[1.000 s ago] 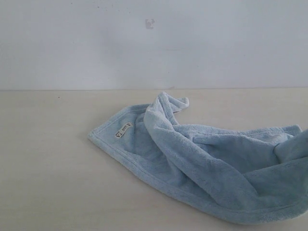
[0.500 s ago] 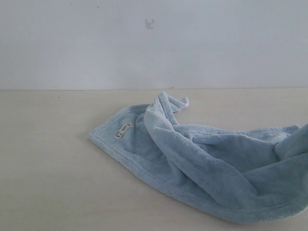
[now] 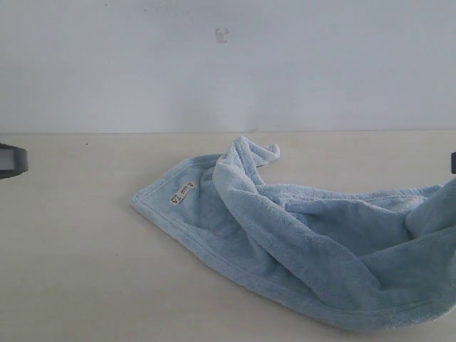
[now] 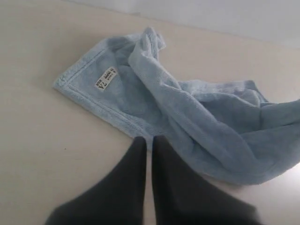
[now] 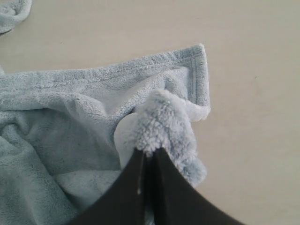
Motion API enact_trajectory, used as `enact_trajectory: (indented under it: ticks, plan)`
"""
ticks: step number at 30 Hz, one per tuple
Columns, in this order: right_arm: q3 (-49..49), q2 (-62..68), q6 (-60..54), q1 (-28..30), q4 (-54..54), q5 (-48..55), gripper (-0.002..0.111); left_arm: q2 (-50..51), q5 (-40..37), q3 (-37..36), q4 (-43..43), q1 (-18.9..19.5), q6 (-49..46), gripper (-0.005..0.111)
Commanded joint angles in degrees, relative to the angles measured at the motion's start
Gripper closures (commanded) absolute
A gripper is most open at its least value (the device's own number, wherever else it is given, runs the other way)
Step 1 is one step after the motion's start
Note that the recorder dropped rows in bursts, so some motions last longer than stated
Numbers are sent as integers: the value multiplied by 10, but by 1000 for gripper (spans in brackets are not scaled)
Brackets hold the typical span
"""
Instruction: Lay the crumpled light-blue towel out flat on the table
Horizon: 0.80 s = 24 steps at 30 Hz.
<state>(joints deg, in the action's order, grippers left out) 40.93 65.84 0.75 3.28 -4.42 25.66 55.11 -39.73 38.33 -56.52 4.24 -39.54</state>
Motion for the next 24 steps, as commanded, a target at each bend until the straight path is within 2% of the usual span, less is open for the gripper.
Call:
enact_trajectory:
  ticks: [1,5,8,10,13,16,20,24]
  plan:
    - [-2,-6,-15,2,-13,-10,108,168,-22,65,-28,-3,-89,103]
    - [-2,-6,-15,2,-13,-11,108,289,-22,109,-77,-3,-175,96]
    - [-2,-6,-17,2,-13,-11,108,375,-22,151,-92,-12,-197,80]
    - [-2,-6,-17,2,-13,-11,108,430,-23,192,-90,-28,-200,66]
    - [-2,-6,-23,2,-13,-10,108,508,-20,261,-74,-56,-197,53]
    - [-2,-6,-24,2,-13,-10,108,571,-7,343,-12,-83,-158,51]
    - [-2,-6,-27,2,-13,-10,108,640,24,434,131,-113,-68,51]
    - [-2,-6,-27,2,-13,-12,108,688,48,493,221,-121,9,50]
